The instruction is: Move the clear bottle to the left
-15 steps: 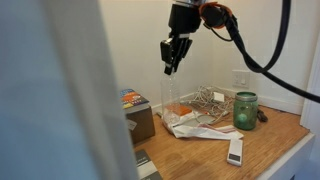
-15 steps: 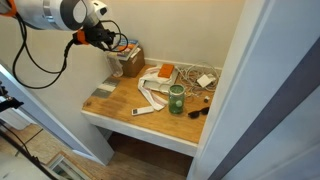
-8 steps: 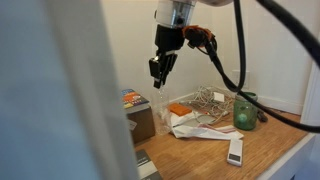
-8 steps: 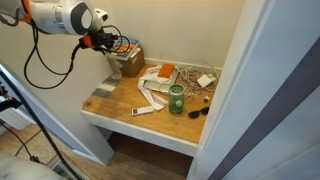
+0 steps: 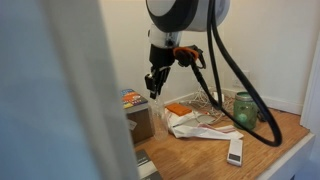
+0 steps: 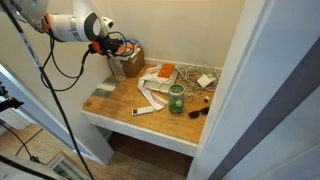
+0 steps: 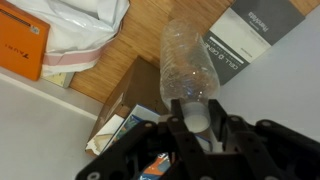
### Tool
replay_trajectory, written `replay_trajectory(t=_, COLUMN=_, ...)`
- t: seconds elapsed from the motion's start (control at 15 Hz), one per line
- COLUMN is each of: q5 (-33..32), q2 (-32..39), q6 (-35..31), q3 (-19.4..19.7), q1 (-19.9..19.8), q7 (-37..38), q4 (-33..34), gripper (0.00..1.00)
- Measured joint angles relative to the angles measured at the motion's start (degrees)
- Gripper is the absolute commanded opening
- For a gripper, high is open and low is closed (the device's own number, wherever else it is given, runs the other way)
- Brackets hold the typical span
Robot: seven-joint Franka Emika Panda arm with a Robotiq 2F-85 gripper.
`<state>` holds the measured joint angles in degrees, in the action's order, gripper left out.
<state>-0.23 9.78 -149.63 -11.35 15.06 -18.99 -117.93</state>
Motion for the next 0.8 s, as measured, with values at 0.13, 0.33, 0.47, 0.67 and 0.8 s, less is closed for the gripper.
replay_trajectory(t=0.13, q5=-0.51, q2=2.31, q6=-0.18, q3=-0.06, q1=0.00, q7=0.80, q4=1.45, gripper=0.08)
replay_trajectory(t=0.33, q5=-1.57, q2=5.46, q6=-0.90, q3=-0.10, q1=0.01, q7=3.47, q4=3.39, gripper=0.08)
replay_trajectory(t=0.47, q5=-2.29, q2=7.18, q6=-1.08, q3=-0.09, q1=0.03, q7=5.33, q4=4.53, gripper=0.08)
replay_trajectory(t=0.67, q5=-2.54, q2=9.16, q6=-1.35, q3=-0.10, q1=0.06, q7=7.43, q4=5.94, gripper=0.08)
replay_trajectory(t=0.8, q5=-2.90, q2=10.23, q6=-1.75, q3=-0.02, q1=0.16, q7=9.62, q4=6.63, gripper=0.08)
